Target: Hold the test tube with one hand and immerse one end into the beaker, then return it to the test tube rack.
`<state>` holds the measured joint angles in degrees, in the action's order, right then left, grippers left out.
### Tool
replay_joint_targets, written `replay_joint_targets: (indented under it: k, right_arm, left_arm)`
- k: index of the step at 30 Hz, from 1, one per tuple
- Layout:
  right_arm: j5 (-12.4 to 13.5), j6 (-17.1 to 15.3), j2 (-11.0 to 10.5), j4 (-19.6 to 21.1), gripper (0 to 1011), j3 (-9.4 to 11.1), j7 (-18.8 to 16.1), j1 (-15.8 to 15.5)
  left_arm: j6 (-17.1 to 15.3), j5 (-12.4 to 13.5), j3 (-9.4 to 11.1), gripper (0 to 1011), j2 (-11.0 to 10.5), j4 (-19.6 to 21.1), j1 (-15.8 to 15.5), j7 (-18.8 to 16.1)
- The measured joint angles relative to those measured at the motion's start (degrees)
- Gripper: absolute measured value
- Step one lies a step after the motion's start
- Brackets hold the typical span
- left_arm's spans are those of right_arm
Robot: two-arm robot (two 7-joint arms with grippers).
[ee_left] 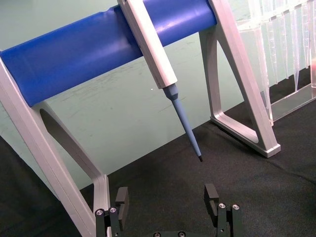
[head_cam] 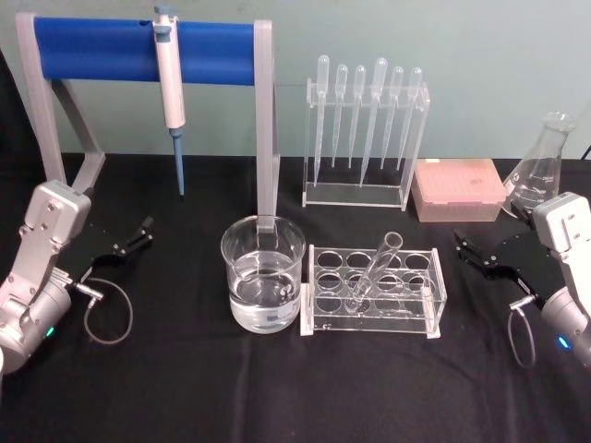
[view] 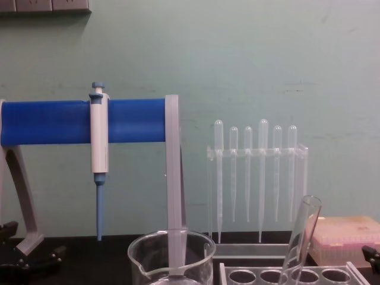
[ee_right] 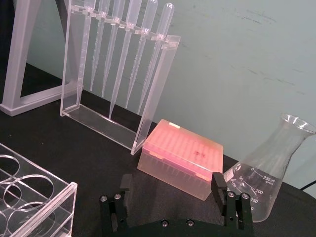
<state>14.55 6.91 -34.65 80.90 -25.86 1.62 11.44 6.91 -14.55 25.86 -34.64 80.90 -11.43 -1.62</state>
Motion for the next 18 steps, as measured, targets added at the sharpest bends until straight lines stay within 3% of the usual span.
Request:
replay_joint_targets:
  k: [18]
  right_arm:
    - [0.0, 0.0, 0.0, 0.0, 1003, 0.0, 0.0, 0.0]
  left_arm:
    - [0.0, 0.0, 0.0, 1000, 0.0, 0.0, 0.0, 0.0]
